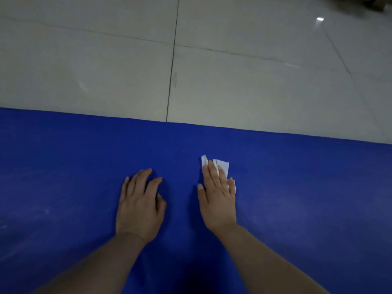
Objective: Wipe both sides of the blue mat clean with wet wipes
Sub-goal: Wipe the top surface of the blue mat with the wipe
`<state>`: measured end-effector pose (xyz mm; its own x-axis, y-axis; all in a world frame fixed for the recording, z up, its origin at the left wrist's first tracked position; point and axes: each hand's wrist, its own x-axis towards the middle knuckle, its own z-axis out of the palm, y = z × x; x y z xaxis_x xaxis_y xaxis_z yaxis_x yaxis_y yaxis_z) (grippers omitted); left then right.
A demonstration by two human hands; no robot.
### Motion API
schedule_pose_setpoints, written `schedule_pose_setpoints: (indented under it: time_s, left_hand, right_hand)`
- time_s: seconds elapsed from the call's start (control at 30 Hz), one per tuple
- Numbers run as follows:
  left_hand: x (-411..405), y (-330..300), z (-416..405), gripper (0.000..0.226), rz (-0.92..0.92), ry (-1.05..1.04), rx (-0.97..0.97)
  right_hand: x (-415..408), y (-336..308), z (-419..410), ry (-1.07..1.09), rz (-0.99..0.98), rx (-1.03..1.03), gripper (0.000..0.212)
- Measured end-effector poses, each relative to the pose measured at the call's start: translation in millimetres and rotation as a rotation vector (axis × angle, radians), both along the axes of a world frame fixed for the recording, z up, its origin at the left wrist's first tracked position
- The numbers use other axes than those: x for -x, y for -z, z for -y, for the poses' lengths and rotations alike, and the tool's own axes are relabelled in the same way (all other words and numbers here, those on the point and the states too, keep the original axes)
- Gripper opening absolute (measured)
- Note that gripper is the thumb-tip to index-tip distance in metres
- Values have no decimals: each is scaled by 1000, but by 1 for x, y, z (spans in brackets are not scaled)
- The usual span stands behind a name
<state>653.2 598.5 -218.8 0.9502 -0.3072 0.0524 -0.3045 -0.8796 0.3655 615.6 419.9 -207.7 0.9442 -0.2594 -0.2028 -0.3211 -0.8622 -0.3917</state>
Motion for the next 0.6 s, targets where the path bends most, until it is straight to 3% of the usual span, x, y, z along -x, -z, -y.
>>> schedule_pose_setpoints:
  time_s: [0.1, 0.17, 0.2, 0.27, 0.33, 0.47, 0.53, 0.6]
  left_hand:
    - [-3, 1, 1, 40, 0, 1, 11]
    - [-5, 3, 0, 37, 9, -7, 9]
    - [-5, 4, 0, 33, 20, -7, 11]
    - [-5, 3, -1, 39, 12, -5, 13]
    - [-6, 2, 0, 43, 9, -9, 7]
    - [-9, 2, 1, 45, 13, -20, -14]
    - [-9, 2, 1, 45, 18, -17, -21]
    - [-9, 1, 0, 45, 12, -14, -24]
  right_hand:
    - [-16, 2, 9, 256, 91, -52, 56]
    - [-36, 2, 4, 361, 92, 69, 52]
    - [-44, 1, -7, 283, 126, 116, 54]
    - [-51, -3, -33, -80, 171, 70, 60]
    - [-49, -5, -31, -280, 99, -1, 61]
    - [-60, 1, 27, 223, -9, 151, 60]
    - [-66, 0, 16, 197, -65, 185, 66]
    - [-65, -5, -20, -29, -40, 107, 70]
